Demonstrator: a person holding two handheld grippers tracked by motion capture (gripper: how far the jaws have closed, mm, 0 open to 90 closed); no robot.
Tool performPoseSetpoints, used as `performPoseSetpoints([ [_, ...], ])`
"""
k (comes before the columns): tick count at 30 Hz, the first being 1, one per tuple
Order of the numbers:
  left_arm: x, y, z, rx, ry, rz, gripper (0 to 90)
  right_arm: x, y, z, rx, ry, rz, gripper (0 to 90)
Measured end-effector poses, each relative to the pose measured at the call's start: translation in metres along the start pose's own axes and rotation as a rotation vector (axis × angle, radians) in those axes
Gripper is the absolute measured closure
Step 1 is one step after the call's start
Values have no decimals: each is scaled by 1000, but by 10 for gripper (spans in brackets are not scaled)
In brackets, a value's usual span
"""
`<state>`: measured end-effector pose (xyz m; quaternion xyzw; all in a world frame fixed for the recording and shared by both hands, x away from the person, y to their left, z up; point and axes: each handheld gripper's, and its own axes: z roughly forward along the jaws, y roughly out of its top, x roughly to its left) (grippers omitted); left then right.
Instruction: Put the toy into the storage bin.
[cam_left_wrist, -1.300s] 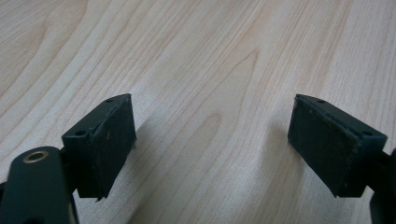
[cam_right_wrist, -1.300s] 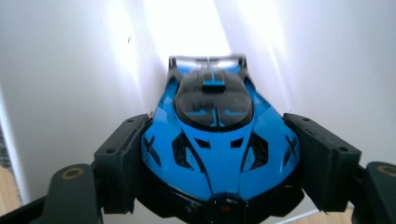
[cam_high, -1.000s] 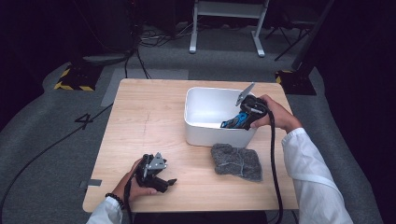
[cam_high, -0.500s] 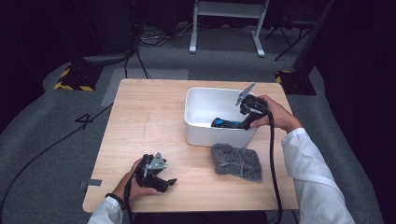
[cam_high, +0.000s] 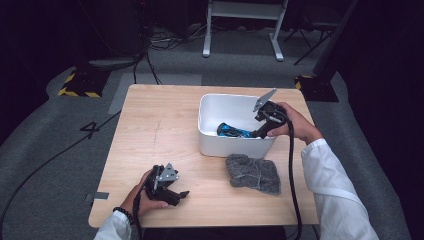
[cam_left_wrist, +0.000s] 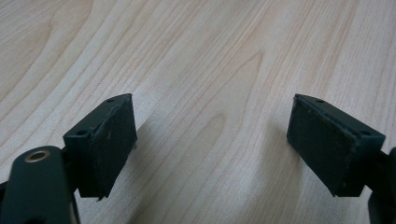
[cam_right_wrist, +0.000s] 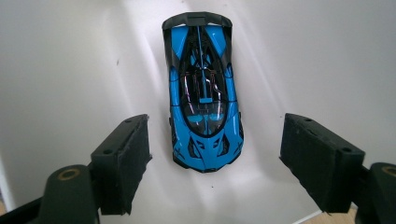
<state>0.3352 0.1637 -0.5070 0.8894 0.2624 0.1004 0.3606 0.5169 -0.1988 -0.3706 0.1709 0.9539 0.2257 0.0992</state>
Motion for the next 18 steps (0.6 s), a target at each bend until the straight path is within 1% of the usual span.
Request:
performPoseSetpoints([
  [4, 0, 0, 0, 1, 0, -1, 161, 1, 1, -3, -20, -12, -4, 242],
  [8, 0, 0, 0, 0, 0, 0, 161, 0, 1, -9, -71, -27, 15, 240],
  [12, 0, 0, 0, 0, 0, 0, 161, 2, -1, -13, -104, -37, 24, 240],
  [18, 0, 0, 0, 1, 0, 0, 161, 6, -5, -21, -171, -74, 45, 240],
])
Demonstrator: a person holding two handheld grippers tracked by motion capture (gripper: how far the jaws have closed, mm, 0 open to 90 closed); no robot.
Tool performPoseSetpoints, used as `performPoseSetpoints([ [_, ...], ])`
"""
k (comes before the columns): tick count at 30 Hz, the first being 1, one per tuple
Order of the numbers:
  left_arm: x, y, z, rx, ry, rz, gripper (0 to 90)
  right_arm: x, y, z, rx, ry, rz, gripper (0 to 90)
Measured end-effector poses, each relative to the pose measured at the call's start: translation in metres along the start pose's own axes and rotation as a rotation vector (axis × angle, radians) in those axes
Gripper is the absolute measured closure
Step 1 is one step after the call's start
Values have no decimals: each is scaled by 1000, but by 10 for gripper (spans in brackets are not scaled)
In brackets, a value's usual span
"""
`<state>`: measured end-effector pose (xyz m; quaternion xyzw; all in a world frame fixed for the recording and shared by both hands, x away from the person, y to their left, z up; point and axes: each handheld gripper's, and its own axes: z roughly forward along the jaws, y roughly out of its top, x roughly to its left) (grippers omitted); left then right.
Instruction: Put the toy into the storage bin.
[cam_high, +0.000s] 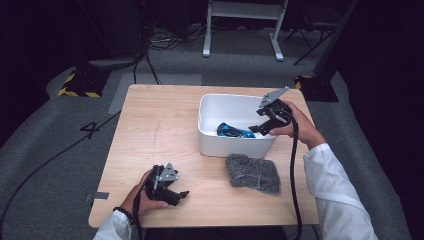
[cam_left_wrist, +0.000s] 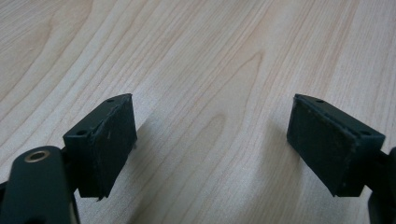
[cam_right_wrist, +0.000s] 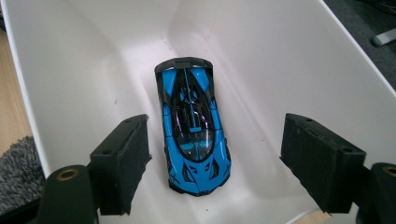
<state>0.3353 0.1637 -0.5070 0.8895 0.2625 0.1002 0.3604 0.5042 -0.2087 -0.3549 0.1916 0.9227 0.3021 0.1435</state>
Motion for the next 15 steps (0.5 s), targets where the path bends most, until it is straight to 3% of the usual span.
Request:
performPoseSetpoints([
  [9, 0, 0, 0, 0, 2, 0, 161, 6, -4, -23, -81, -60, 43, 237],
  [12, 0, 0, 0, -1, 3, 0, 161, 9, -7, -32, -123, -39, 62, 250],
  [15, 0, 0, 0, -1, 3, 0, 161, 13, -9, -39, -143, -49, 68, 247],
])
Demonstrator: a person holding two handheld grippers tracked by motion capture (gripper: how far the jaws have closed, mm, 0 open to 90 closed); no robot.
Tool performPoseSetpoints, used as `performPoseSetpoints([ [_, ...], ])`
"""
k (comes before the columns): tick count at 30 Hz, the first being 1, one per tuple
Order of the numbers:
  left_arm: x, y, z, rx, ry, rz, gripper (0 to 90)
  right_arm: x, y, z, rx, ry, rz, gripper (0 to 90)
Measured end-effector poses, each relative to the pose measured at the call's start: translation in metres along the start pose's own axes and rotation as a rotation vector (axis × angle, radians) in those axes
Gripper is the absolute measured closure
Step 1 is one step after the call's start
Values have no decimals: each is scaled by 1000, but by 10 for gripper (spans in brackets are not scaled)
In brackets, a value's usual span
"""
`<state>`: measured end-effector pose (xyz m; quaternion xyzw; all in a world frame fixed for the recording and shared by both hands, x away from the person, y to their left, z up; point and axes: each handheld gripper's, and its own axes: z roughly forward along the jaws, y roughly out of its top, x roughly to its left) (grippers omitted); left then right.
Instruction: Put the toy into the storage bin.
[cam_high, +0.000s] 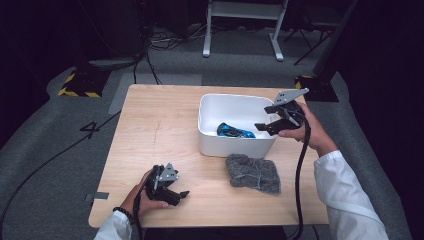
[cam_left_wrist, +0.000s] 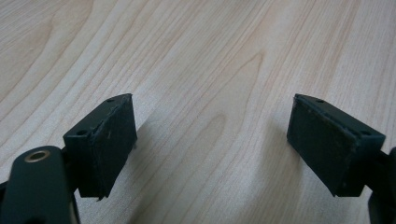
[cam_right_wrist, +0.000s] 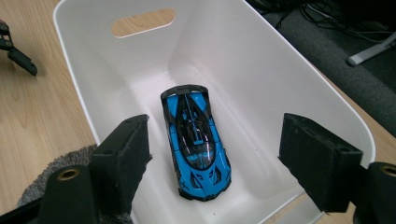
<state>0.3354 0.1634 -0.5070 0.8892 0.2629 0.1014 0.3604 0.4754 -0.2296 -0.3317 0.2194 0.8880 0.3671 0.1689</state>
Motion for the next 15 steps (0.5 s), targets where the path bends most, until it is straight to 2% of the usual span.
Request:
performPoseSetpoints([
  [15, 0, 0, 0, 1, 0, 0, 159, 21, -16, -20, -60, -16, -17, 234],
])
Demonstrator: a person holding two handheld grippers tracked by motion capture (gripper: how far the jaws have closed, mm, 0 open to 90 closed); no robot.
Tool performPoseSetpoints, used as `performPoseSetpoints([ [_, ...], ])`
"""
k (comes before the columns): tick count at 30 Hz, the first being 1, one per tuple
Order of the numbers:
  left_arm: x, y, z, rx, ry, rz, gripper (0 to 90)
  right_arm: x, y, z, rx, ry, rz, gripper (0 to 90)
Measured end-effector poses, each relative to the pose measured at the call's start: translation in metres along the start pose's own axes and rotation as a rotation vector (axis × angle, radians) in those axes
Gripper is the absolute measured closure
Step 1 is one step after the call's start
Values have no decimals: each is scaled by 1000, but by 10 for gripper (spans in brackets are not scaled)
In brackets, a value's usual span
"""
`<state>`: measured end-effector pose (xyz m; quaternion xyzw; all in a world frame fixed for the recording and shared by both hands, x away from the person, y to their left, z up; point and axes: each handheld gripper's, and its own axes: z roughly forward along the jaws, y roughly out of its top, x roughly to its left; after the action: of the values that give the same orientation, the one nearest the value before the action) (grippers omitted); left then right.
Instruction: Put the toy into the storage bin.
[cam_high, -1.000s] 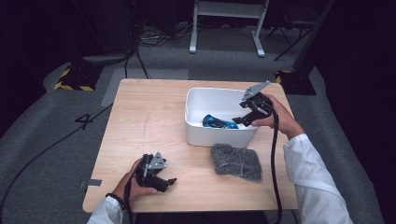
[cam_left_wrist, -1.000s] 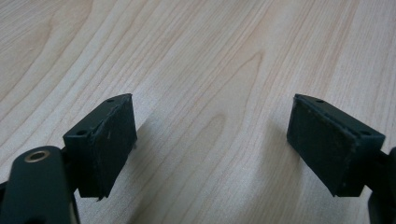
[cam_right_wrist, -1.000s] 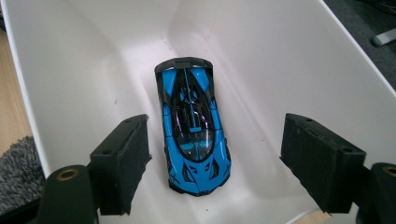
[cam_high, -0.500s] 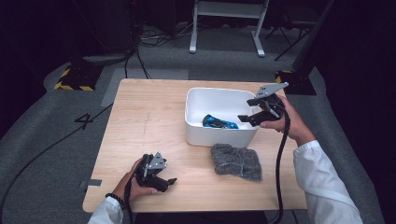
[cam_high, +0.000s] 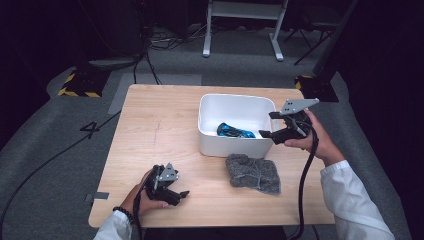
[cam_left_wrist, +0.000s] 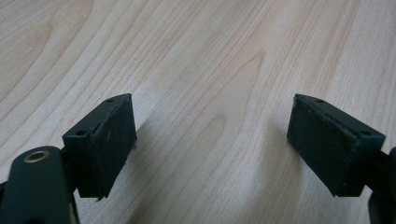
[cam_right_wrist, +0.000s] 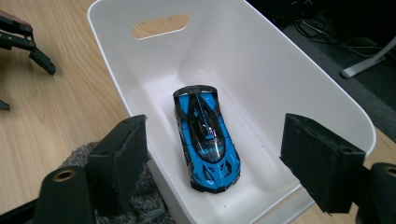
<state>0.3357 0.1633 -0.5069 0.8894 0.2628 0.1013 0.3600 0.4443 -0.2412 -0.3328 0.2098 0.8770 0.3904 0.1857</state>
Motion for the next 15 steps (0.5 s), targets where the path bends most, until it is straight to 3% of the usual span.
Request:
performPoseSetpoints([
  [15, 0, 0, 0, 0, 1, -1, 158, 18, -16, -24, -45, -47, -26, 225],
])
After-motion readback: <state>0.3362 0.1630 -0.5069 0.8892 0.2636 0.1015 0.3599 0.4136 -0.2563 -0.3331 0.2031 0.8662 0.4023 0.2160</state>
